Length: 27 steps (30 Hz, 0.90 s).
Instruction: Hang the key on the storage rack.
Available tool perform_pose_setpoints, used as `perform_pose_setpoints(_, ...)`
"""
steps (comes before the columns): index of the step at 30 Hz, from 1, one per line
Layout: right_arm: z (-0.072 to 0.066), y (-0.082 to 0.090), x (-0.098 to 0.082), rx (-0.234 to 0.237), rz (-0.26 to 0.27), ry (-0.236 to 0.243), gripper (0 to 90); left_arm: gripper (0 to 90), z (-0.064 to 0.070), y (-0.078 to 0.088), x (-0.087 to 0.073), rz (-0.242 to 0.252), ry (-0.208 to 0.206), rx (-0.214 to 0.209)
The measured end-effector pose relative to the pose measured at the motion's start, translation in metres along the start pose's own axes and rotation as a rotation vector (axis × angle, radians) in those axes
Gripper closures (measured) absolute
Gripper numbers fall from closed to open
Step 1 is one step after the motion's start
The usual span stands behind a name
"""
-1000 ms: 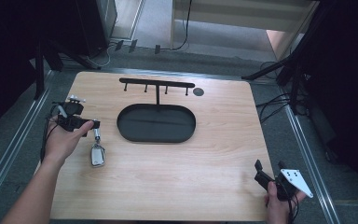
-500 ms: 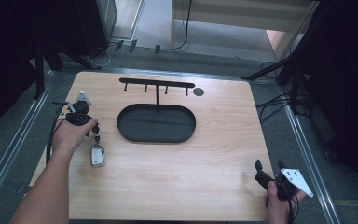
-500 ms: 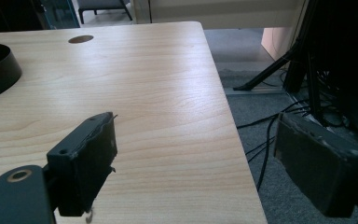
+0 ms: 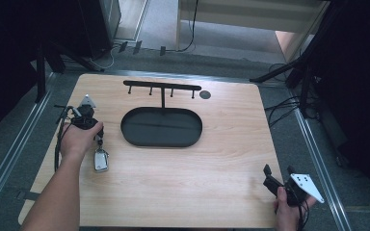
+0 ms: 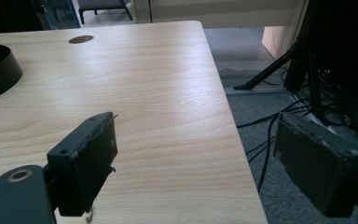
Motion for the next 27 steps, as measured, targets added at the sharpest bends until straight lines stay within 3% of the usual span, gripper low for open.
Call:
perform_pose_setpoints(7, 0.0001, -0.0001, 0.0, 0.0, -0.001, 0.002, 13.5, 71.1, -0.0054, 0.0031, 0.0003, 0.01, -0.005, 0.02)
perform_pose_setpoints(10, 0.0, -0.0002, 0.0, 0.0, 0.0, 0.002, 13.5, 79.5, -0.0054, 0.0041, 0.0015, 0.028, 0.007, 0.025)
perform_pose_setpoints(14, 0.0, -0.0002, 0.0, 0.0, 0.0, 0.002, 13.6, 82.7, -0.0025, 0.004, 0.003, 0.032, 0.014, -0.013)
perform_pose_setpoints(16, -0.0006, -0.0006, -0.0001, -0.001, -0.003, 0.007, 13.8, 84.4, -0.0016, 0.0058, 0.0041, 0.032, 0.005, -0.005)
perform_pose_setpoints(18, -0.0008, -0.0012, -0.0001, -0.005, -0.006, 0.016, 14.0, 83.3, -0.0021, 0.0062, 0.005, 0.034, -0.003, 0.008)
perform_pose_setpoints(22, -0.0011, -0.0015, -0.0001, -0.009, -0.006, 0.02, 14.2, 66.4, -0.0066, 0.0028, 0.0056, 0.039, 0.022, 0.004)
perform_pose_setpoints(27, -0.0008, -0.0015, -0.0001, -0.009, -0.007, 0.015, 14.3, 60.9, -0.0031, 0.0018, 0.0088, 0.062, 0.023, 0.004)
Point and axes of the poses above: each handheld gripper's, and its own axes: y roughly backward along the jaws, x roughly out of its top, z roughly to its right, the point moved 7 cm from there along -y, roughly forward along the jaws, and after that the axes turned 1 degree about z, right-handed, at the moved point
